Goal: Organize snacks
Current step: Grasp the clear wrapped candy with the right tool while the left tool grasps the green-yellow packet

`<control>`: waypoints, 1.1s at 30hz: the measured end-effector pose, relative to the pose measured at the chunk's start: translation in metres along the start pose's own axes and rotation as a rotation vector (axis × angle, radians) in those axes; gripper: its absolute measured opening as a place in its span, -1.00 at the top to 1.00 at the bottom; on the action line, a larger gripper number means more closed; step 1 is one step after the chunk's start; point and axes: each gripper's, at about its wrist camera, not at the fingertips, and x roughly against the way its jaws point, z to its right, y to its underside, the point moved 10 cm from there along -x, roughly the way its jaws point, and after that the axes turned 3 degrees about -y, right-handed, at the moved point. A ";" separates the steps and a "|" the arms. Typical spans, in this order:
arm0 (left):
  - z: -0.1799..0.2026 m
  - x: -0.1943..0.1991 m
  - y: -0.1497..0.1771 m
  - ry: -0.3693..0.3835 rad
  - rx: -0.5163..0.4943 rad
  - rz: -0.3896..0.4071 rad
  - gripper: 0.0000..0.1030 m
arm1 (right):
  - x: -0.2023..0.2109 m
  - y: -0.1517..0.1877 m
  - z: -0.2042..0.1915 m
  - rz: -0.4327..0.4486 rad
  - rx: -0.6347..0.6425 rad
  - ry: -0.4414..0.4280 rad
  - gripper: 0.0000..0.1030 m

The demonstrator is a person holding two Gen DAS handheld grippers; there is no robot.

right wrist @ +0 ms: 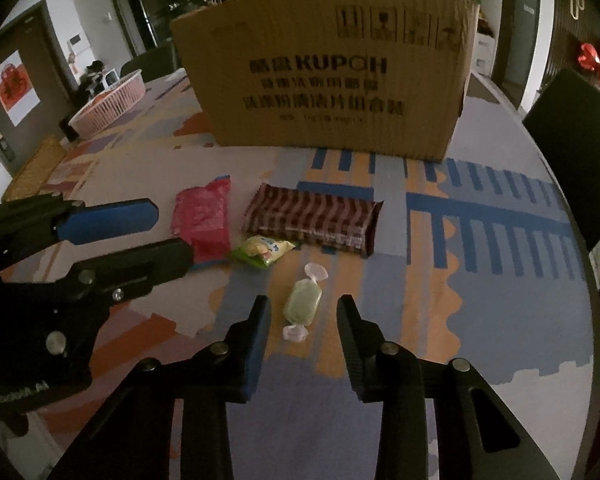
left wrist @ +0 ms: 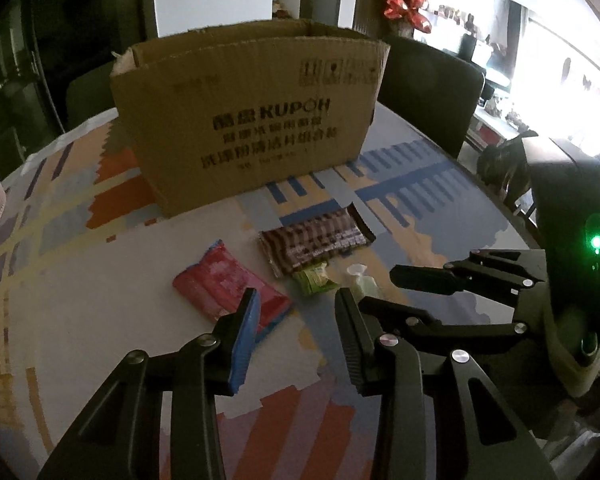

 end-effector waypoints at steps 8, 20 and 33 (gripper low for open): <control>0.002 -0.011 0.000 0.024 0.010 -0.029 0.25 | -0.013 -0.001 -0.001 -0.019 0.000 -0.001 0.47; 0.016 -0.028 -0.009 0.060 0.025 -0.059 0.28 | -0.006 -0.002 0.011 0.015 -0.013 0.013 0.62; 0.018 -0.060 -0.007 0.046 0.083 -0.133 0.45 | 0.008 -0.007 0.039 0.050 -0.072 0.032 0.62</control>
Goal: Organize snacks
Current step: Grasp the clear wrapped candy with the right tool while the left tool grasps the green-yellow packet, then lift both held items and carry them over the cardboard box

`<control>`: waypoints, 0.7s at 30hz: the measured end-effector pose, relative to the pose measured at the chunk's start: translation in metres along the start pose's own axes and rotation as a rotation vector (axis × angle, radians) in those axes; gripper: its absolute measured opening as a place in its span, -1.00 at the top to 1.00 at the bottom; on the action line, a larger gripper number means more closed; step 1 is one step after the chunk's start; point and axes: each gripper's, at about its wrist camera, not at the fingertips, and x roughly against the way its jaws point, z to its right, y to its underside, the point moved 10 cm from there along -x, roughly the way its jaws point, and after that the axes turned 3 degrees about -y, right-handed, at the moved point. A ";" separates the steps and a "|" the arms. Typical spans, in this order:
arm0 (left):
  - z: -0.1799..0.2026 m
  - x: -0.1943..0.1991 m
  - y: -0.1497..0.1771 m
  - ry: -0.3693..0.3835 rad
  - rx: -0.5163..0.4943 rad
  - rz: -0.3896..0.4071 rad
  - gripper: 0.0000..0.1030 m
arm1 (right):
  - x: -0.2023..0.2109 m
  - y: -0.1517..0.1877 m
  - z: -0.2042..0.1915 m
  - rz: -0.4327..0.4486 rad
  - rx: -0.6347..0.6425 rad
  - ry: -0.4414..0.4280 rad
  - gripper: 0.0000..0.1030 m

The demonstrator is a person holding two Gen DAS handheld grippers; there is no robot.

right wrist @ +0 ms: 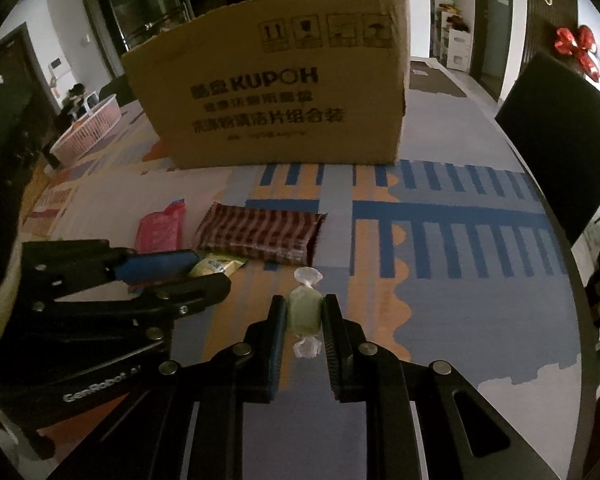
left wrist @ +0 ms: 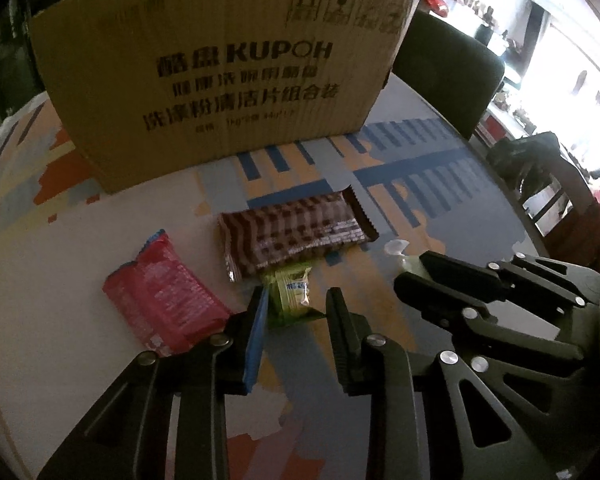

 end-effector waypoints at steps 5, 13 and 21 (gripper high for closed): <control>0.001 -0.005 0.002 -0.004 0.004 -0.012 0.48 | 0.001 -0.001 -0.001 0.005 -0.004 -0.008 0.62; 0.000 -0.004 0.001 -0.014 0.016 0.001 0.57 | 0.004 -0.001 -0.002 0.012 -0.002 -0.010 0.62; -0.003 -0.001 0.002 -0.019 0.011 0.004 0.60 | 0.008 -0.003 -0.006 0.020 0.010 -0.016 0.62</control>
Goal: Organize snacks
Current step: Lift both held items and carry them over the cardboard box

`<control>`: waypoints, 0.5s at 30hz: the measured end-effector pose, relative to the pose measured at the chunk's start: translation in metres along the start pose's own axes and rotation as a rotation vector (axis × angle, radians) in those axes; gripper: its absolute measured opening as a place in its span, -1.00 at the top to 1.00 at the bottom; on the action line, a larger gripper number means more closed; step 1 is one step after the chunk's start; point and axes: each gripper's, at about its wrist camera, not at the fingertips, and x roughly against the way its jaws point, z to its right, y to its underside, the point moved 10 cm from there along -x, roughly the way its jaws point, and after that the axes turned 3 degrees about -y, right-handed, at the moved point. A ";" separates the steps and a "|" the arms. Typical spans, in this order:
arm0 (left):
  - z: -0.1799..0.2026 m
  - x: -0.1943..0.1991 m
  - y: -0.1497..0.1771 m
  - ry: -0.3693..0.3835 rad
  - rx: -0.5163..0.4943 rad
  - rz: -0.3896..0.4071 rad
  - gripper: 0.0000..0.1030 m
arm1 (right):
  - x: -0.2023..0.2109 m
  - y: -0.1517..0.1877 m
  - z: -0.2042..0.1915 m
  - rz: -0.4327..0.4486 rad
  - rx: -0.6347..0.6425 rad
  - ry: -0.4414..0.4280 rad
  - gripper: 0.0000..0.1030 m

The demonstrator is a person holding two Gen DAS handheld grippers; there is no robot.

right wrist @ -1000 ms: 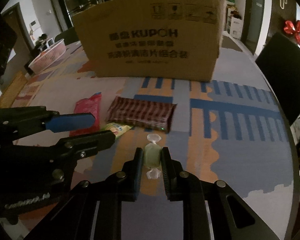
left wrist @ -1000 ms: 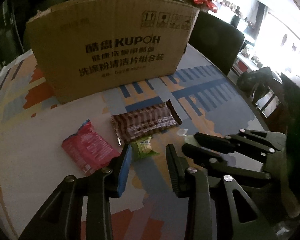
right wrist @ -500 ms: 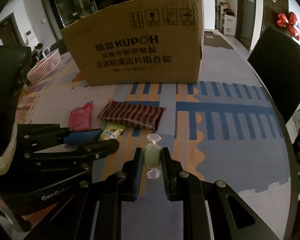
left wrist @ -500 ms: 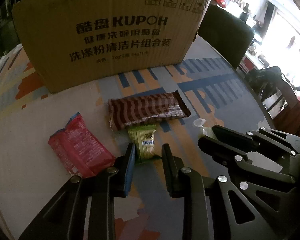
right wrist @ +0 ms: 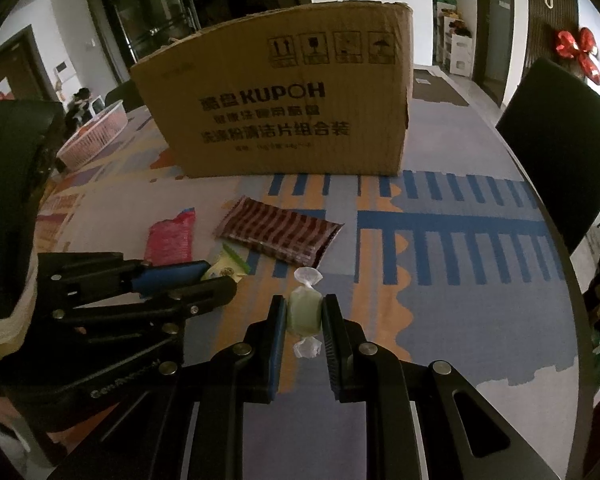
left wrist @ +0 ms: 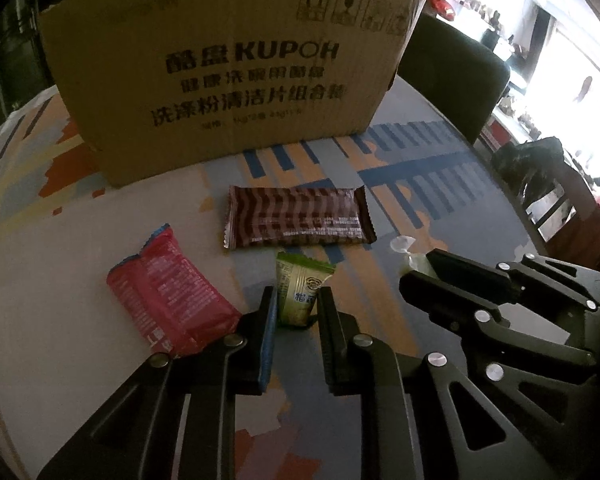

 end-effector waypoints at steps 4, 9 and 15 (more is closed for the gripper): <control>0.001 0.007 -0.003 -0.011 0.003 0.027 0.60 | 0.001 0.000 -0.001 0.001 0.002 0.000 0.62; -0.001 0.027 -0.013 -0.014 0.021 0.074 0.60 | 0.010 -0.008 -0.001 0.024 0.000 -0.005 0.62; -0.002 0.058 -0.033 -0.016 0.028 0.150 0.60 | 0.030 -0.029 -0.008 0.083 0.022 -0.011 0.62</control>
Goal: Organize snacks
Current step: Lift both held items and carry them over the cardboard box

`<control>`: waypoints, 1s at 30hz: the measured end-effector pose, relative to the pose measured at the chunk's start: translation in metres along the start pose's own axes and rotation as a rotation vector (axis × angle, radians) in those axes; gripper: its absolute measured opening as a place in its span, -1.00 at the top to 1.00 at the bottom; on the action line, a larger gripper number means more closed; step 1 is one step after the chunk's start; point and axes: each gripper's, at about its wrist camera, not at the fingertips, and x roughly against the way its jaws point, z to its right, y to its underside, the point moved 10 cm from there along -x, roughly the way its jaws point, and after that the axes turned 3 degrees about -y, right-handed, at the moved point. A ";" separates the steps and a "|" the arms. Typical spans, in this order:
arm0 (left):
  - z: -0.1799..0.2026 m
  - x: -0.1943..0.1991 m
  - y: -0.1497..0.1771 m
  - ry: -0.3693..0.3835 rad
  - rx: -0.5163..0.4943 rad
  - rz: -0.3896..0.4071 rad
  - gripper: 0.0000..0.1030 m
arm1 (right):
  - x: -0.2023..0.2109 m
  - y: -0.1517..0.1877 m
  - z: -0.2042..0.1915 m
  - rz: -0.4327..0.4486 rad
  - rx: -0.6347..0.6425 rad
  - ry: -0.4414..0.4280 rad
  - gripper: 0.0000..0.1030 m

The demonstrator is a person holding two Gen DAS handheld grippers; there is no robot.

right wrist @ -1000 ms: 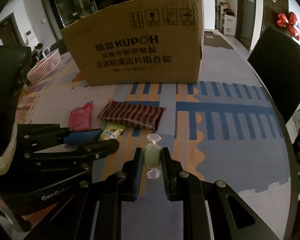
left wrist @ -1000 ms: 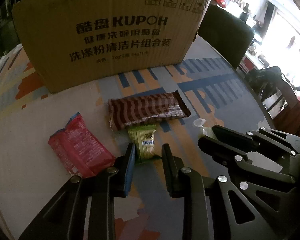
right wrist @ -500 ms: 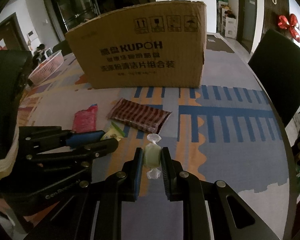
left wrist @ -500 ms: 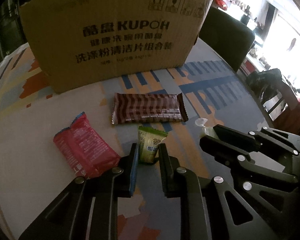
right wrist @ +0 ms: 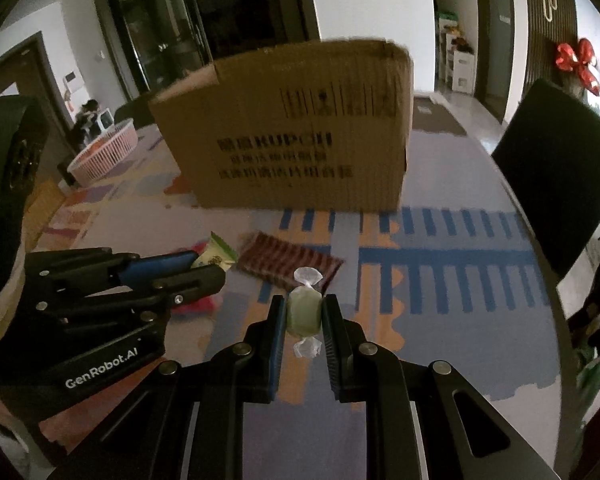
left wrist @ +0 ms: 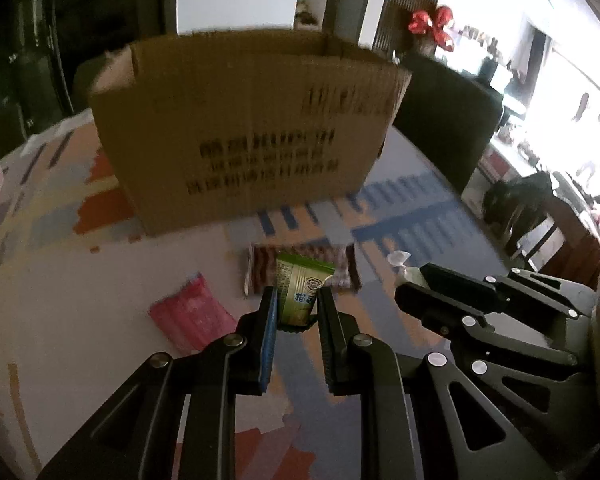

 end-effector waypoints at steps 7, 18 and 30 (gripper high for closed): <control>-0.004 0.040 -0.034 -0.005 0.009 0.114 0.60 | 0.027 -0.037 -0.007 0.096 0.027 -0.008 0.62; -0.014 0.087 -0.090 -0.037 0.000 0.262 0.60 | 0.063 -0.103 -0.016 0.241 0.077 -0.009 0.62; -0.039 0.094 -0.138 -0.073 0.025 0.312 0.60 | 0.060 -0.160 -0.016 0.279 0.112 -0.009 0.62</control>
